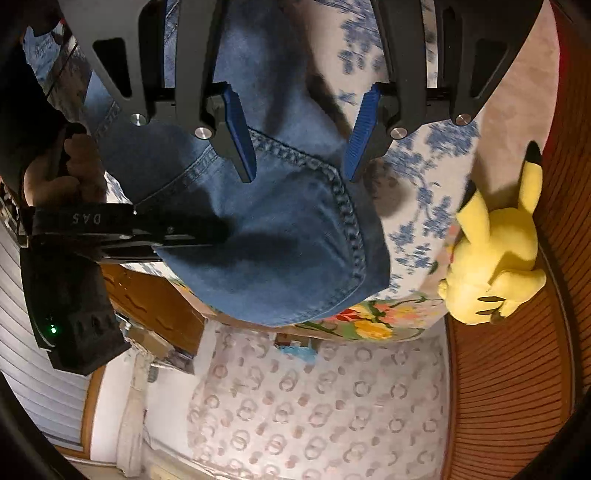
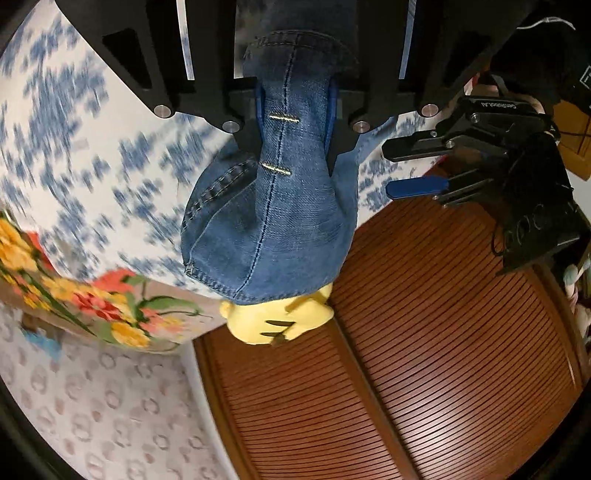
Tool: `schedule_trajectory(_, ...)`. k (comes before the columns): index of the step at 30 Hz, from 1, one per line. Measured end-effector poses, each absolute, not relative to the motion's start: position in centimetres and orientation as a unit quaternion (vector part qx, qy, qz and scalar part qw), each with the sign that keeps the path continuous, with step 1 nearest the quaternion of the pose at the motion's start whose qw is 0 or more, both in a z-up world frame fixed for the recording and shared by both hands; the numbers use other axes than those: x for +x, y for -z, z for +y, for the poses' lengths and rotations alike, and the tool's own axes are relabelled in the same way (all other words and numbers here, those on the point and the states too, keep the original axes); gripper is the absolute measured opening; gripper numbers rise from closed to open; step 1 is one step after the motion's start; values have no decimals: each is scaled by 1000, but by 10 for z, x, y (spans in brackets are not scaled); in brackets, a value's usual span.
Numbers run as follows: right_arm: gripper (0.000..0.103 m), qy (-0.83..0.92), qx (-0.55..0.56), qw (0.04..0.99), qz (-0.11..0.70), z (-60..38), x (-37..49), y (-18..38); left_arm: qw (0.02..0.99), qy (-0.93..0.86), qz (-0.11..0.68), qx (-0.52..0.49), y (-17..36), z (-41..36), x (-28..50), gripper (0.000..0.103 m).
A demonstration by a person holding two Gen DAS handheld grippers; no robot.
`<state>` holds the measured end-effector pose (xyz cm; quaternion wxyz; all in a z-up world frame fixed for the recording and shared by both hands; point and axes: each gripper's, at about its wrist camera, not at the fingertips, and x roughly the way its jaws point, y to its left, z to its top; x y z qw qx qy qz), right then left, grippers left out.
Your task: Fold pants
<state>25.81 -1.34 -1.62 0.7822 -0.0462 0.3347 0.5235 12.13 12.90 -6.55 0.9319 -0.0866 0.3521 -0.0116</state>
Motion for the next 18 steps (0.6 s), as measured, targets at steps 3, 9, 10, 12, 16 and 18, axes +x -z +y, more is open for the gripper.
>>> schedule_trajectory(3, 24, -533, -61, 777, 330, 16, 272, 13, 934, -4, 346, -93, 61, 145, 124, 51)
schedule_trajectory(9, 23, -557, -71, 768, 307, 81, 288, -6, 941, -37, 323, -96, 42, 171, 115, 51)
schedule_trajectory(10, 23, -563, -68, 767, 301, 95, 291, -10, 943, -46, 317, -95, 37, 177, 113, 51)
schedule_trajectory(12, 22, -571, -52, 764, 296, 116, 302, -16, 945, -58, 309, -94, 30, 185, 109, 51)
schedule_trajectory(16, 22, -576, -6, 766, 284, 143, 326, -17, 945, -80, 302, -93, 26, 202, 108, 51)
schedule_trajectory(18, 22, -553, 17, 779, 295, 149, 343, -5, 944, -83, 305, -96, 30, 206, 112, 51)
